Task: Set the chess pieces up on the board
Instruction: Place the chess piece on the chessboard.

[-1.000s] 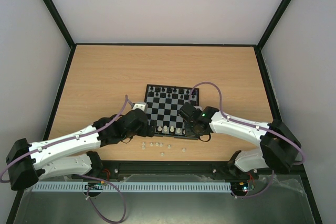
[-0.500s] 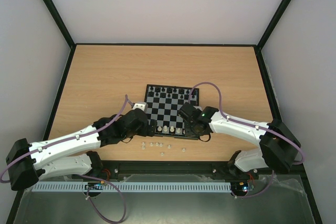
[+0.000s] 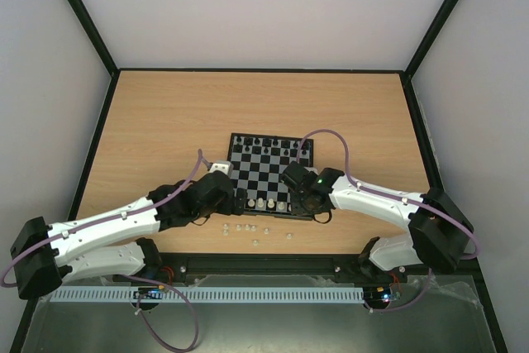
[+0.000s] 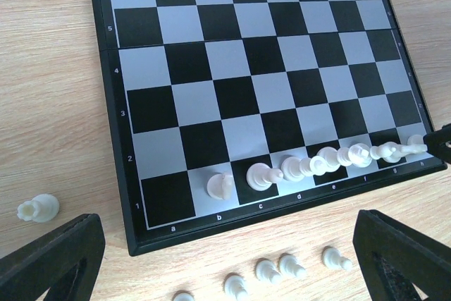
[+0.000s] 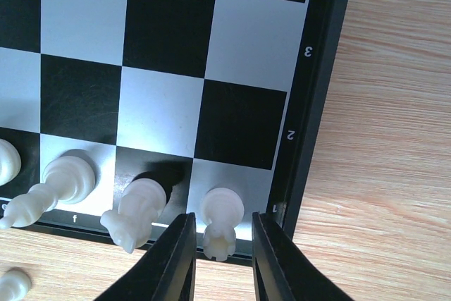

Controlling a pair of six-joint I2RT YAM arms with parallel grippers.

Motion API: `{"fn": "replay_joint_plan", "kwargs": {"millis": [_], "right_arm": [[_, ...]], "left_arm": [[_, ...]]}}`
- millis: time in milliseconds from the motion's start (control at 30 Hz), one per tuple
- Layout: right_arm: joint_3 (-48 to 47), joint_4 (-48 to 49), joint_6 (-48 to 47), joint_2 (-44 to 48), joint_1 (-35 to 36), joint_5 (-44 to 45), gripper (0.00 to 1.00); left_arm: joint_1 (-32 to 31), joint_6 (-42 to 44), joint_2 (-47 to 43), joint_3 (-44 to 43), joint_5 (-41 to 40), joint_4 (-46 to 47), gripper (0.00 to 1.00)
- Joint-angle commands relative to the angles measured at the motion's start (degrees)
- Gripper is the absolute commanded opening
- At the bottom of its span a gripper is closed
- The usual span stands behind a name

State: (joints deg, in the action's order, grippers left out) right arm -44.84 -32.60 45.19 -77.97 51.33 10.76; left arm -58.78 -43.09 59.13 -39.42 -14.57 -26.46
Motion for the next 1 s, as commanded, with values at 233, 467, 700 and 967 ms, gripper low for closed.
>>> {"fn": "replay_joint_plan", "kwargs": {"millis": [233, 467, 700, 967], "right_arm": [[-1.21, -1.93, -2.10, 9.71, -0.31, 0.56, 0.57], [-1.69, -1.57, -4.95, 14.96, -0.40, 1.80, 0.69], [-1.04, -0.08, -7.76, 15.83, -0.82, 0.65, 0.69], [-0.34, 1.16, -8.56, 16.58, -0.87, -2.21, 0.69]], "left_arm": [[4.31, -1.65, -0.07, 0.25, -1.90, -3.56, 0.99], [8.19, -3.61, 1.25, 1.97, -2.59, -4.73, 1.00], [10.32, -7.35, 3.23, 7.51, -3.05, -1.83, 0.99], [11.52, -8.53, 6.51, 8.36, -5.24, 0.20, 0.98]]}}
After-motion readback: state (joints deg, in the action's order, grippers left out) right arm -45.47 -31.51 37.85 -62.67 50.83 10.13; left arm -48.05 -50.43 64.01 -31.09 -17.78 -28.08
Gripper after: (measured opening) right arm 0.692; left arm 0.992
